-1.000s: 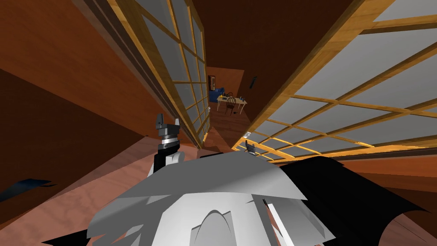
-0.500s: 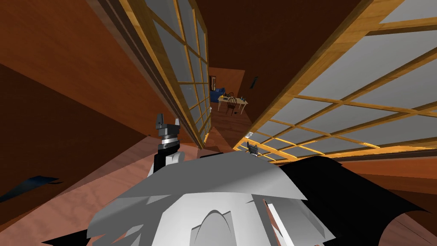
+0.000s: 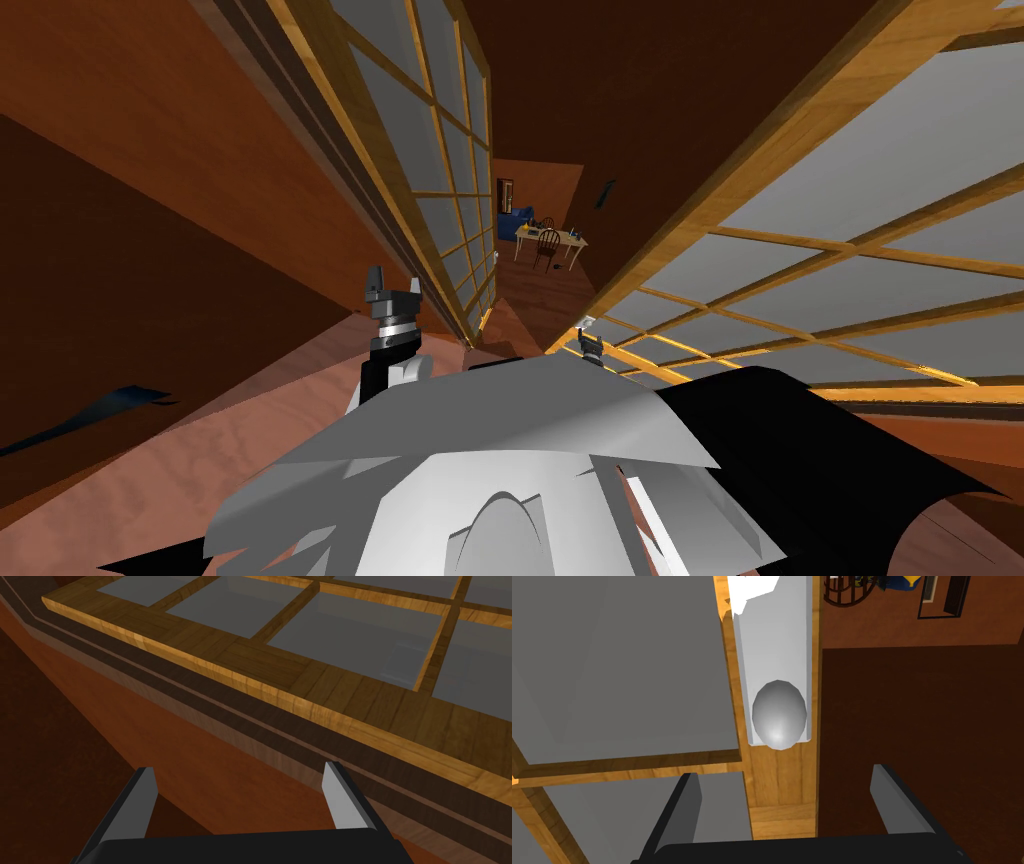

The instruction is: Push the door open

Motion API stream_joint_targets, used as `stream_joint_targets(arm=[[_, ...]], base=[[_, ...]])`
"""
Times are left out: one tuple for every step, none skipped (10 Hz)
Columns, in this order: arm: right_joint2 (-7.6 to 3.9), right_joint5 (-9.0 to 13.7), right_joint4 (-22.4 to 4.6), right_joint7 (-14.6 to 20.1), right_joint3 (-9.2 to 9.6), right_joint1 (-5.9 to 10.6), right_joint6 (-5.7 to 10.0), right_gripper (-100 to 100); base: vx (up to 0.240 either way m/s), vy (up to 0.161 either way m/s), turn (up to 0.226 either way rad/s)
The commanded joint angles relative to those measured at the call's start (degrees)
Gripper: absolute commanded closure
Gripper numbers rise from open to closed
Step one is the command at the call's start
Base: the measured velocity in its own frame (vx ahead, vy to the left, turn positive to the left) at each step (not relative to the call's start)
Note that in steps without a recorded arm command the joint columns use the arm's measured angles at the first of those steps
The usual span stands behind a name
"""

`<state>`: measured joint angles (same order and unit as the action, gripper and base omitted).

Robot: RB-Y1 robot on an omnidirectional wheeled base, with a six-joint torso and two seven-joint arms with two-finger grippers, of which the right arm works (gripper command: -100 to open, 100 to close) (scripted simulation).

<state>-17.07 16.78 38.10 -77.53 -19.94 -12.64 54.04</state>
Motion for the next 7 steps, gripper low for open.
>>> stream_joint_targets(arm=[[0.30,0.5,-1.4,-1.4,-1.04,2.02,-0.57,-100],[0.64,1.0,-1.6,-2.6,-1.89,3.29,-1.49,-100],[0.91,1.3,-1.8,-3.6,-2.57,4.30,-2.23,-100],[0.69,1.1,-2.3,-2.9,-2.09,4.01,-1.32,-100],[0.69,1.1,-2.3,-2.9,-2.09,4.01,-1.32,100],[0.69,1.1,-2.3,-2.9,-2.09,4.01,-1.32,100],[0.69,1.1,-2.3,-2.9,-2.09,4.01,-1.32,100]], base=[[0.028,-0.132,0.123],[0.048,-0.170,0.179],[0.040,-0.151,0.175],[0.016,-0.064,0.039],[0.000,0.006,-0.031],[-0.004,0.027,-0.003],[-0.005,0.018,-0.012]])
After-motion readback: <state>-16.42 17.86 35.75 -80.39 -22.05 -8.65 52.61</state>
